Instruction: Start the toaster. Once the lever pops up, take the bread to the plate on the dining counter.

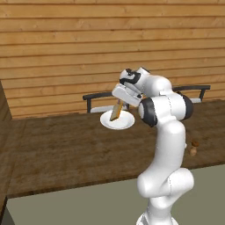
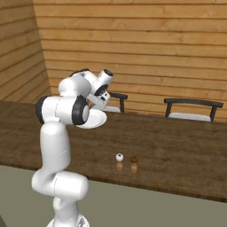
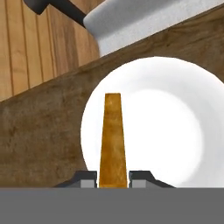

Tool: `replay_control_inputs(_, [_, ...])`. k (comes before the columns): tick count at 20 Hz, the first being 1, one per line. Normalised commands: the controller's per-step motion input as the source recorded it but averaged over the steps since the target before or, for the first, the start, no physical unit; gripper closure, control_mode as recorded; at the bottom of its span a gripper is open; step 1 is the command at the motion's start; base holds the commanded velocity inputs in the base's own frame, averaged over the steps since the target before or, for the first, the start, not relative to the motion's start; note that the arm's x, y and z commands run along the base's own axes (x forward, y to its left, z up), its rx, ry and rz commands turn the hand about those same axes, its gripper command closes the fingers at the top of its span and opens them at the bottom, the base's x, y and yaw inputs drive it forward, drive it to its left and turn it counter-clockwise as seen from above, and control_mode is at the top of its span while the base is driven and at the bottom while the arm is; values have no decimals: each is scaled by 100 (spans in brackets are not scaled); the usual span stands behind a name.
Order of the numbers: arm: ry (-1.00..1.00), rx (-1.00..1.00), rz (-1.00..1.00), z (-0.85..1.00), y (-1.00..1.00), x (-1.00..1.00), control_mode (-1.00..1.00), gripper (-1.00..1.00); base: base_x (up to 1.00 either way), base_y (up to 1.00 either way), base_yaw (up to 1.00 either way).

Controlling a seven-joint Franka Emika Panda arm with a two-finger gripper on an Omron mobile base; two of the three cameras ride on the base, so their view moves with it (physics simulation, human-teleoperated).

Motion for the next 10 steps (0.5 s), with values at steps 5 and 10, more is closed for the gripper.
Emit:
replay_control_inputs(5, [-7, 3, 0, -24, 9, 15, -100, 100, 0, 0, 0])
replay_control_inputs(10, [-3, 3, 0, -19, 0, 19, -100, 100, 0, 0, 0])
